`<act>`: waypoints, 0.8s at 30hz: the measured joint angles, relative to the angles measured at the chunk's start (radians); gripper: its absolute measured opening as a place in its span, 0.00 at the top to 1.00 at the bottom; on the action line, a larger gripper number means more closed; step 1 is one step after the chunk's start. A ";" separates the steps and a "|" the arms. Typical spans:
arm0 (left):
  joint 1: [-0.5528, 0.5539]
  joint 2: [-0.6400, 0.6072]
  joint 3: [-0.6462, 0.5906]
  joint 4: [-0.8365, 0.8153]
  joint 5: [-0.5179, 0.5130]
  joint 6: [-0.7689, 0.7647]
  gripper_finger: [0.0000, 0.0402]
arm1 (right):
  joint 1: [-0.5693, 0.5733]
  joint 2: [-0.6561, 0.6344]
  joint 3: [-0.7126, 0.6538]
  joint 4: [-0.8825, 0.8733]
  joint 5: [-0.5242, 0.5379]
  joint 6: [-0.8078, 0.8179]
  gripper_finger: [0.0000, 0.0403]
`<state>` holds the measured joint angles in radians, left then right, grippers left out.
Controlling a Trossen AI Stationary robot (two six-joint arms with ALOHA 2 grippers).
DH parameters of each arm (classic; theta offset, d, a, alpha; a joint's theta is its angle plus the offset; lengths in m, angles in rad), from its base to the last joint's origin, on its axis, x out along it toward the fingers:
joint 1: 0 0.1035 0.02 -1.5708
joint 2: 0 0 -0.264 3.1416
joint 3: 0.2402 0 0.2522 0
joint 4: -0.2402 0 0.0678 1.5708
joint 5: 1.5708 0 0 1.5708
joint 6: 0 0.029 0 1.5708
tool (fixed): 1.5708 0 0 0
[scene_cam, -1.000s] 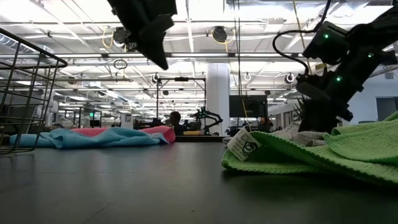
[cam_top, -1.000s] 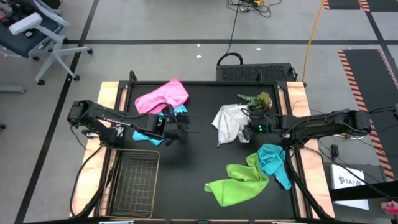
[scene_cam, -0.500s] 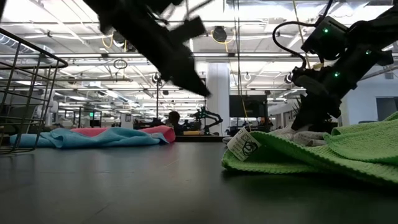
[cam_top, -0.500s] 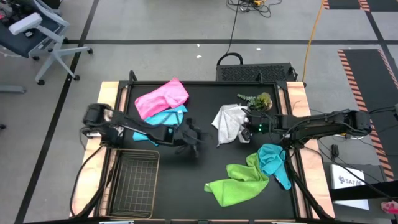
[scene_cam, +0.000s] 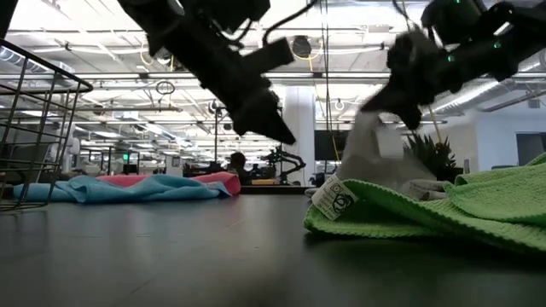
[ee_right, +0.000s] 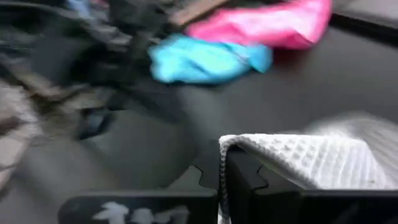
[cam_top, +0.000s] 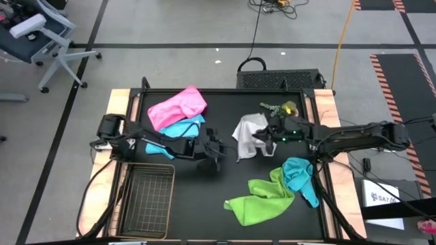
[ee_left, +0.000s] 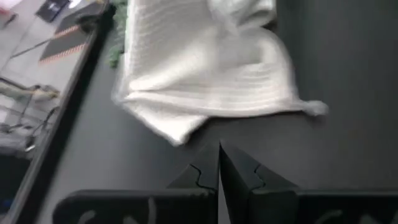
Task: Fold microfiber towels
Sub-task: Fold the gray microfiber cloth
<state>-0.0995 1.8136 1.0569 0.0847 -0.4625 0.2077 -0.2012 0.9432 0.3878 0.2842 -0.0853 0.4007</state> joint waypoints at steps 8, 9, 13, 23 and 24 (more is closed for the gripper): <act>0.048 -0.032 0.002 0.048 0.171 -0.184 0.96 | 0.000 -0.060 0.032 -0.073 -0.049 -0.005 1.00; 0.053 -0.023 0.003 0.051 0.221 -0.183 0.96 | -0.001 -0.073 0.031 -0.109 -0.045 -0.005 1.00; 0.045 0.033 0.003 0.054 0.275 -0.041 0.96 | -0.001 -0.094 0.029 -0.184 -0.012 -0.003 1.00; -0.046 0.134 0.002 0.149 0.267 0.239 0.96 | -0.003 -0.114 0.030 -0.263 0.012 -0.002 1.00; -0.055 0.134 0.002 0.162 0.254 0.255 0.96 | -0.003 -0.116 0.030 -0.262 0.012 -0.002 1.00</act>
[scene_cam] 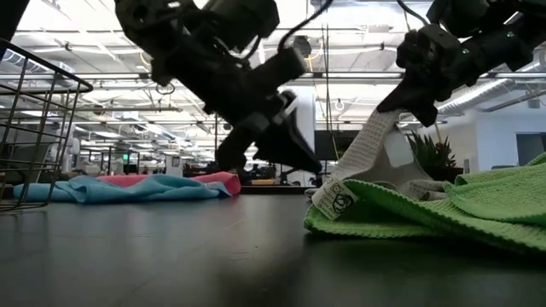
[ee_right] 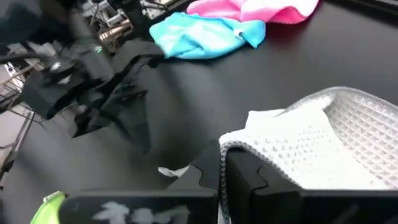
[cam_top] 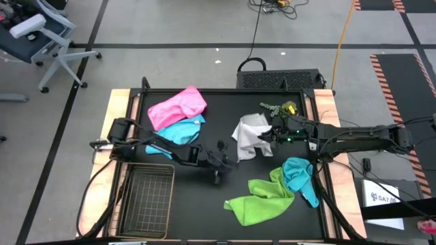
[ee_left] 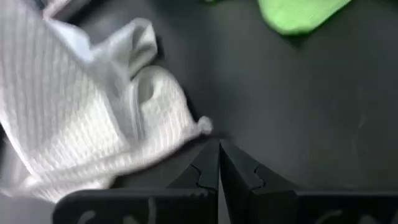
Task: Fold microfiber towels
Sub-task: Fold the gray microfiber cloth
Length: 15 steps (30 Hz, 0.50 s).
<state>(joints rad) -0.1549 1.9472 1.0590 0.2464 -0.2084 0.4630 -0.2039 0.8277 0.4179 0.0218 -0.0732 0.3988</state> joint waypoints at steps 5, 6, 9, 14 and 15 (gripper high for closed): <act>-0.025 -0.002 0.001 0.007 -0.052 0.077 0.96 | 0.000 -0.003 0.000 -0.017 0.000 0.000 1.00; -0.026 -0.002 0.001 0.015 -0.051 0.081 0.96 | 0.000 -0.002 0.000 -0.015 0.000 0.000 1.00; -0.023 -0.003 0.001 0.003 -0.042 0.077 0.93 | 0.000 -0.001 0.000 -0.021 -0.001 0.002 1.00; -0.014 -0.003 0.001 0.000 -0.039 0.113 0.83 | 0.000 -0.001 0.000 -0.028 -0.001 0.014 1.00; -0.012 -0.003 0.001 -0.002 -0.039 0.117 0.81 | 0.000 -0.001 0.000 -0.028 -0.001 0.021 1.00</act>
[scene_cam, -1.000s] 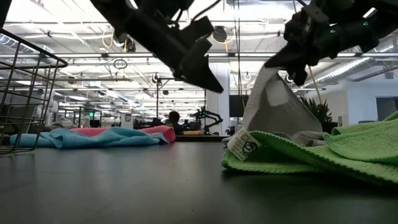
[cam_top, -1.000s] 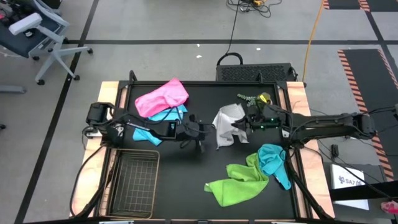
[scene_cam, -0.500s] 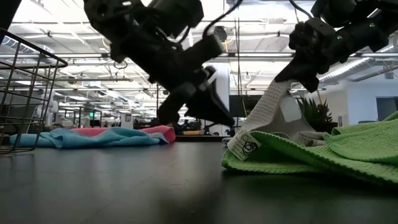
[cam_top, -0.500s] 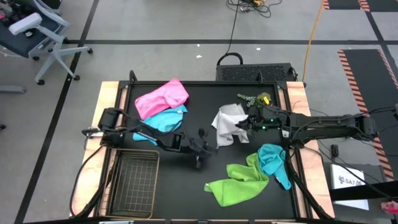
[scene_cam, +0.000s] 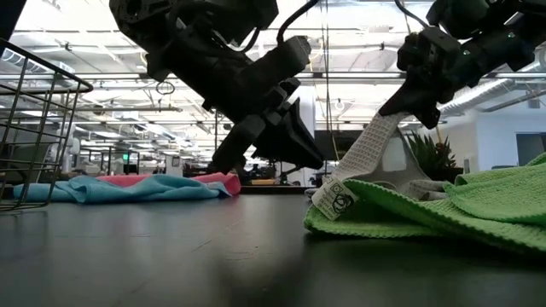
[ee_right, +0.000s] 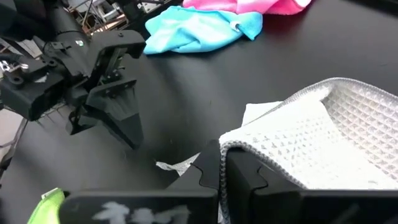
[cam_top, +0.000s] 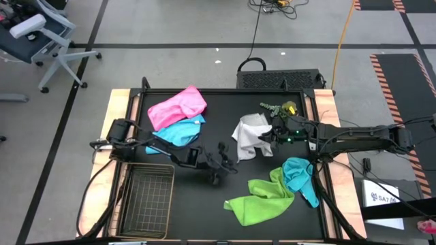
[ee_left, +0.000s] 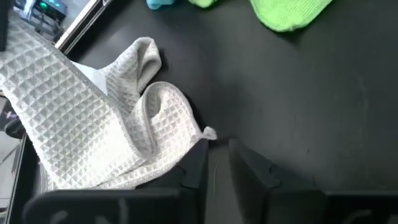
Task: Fold microfiber towels
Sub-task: Fold the gray microfiber cloth
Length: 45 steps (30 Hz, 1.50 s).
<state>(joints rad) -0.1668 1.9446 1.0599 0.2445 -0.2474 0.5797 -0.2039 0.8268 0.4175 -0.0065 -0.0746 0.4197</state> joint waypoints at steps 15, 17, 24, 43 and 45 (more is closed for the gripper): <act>0.049 0.009 0.000 0.025 0.108 -0.081 0.66 | 0.000 0.089 0.000 0.115 0.126 -0.015 1.00; 0.043 0.034 0.002 0.055 0.115 -0.079 0.66 | 0.000 0.107 0.000 0.131 0.126 -0.020 1.00; 0.044 0.132 0.043 0.077 0.041 -0.024 0.66 | 0.001 0.137 0.000 0.129 0.123 -0.018 1.00; 0.100 0.151 0.080 0.079 0.125 -0.141 0.66 | 0.001 0.137 -0.001 0.121 0.123 -0.020 1.00; 0.100 0.151 0.080 0.083 0.126 -0.172 0.66 | 0.001 0.137 -0.001 0.121 0.122 -0.021 1.00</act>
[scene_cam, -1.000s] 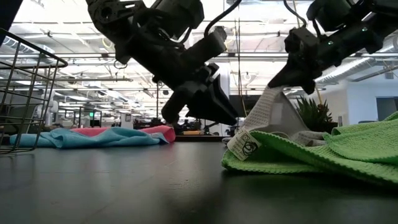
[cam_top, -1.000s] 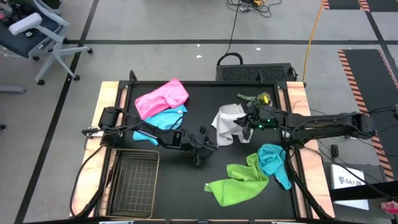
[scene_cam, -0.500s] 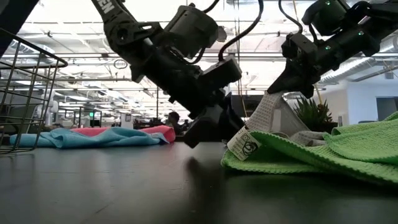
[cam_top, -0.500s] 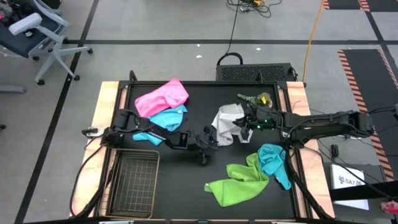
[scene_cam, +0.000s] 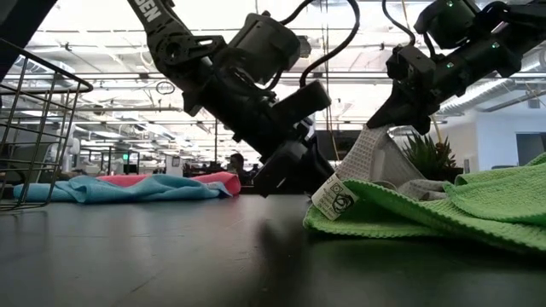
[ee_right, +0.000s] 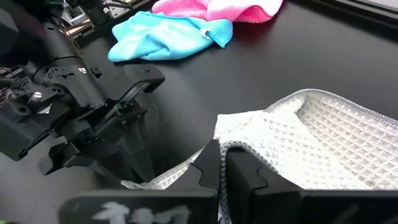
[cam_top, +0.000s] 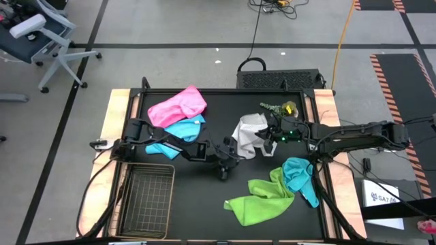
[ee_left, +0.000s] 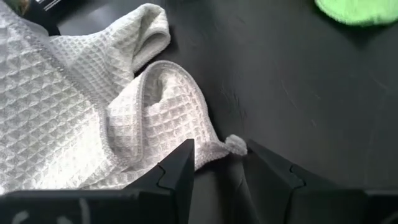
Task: Fold microfiber towels
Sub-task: Fold the gray microfiber cloth
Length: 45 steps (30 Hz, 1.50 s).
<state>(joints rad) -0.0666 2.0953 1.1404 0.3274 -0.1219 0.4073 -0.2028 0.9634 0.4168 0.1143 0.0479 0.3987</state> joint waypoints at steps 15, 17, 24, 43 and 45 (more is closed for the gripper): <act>0.005 0.000 0.000 0.049 0.000 -0.104 0.75 | 0.000 0.000 0.000 -0.002 0.001 -0.011 1.00; 0.005 0.000 0.000 0.054 0.000 -0.114 0.83 | 0.000 0.000 0.000 -0.002 0.001 -0.010 1.00; 0.005 0.000 0.000 0.143 0.031 -0.141 0.98 | 0.000 0.000 0.000 -0.012 0.002 -0.002 1.00; 0.005 -0.195 0.000 -0.106 -0.227 -0.109 1.00 | 0.000 0.000 0.000 -0.021 0.003 0.000 1.00; 0.005 -0.242 0.000 -0.167 -0.274 -0.095 1.00 | 0.000 0.000 0.000 -0.021 0.003 0.000 1.00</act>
<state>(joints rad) -0.0620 1.8534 1.1404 0.1607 -0.3963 0.3119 -0.2028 0.9630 0.4171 0.0935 0.0505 0.3988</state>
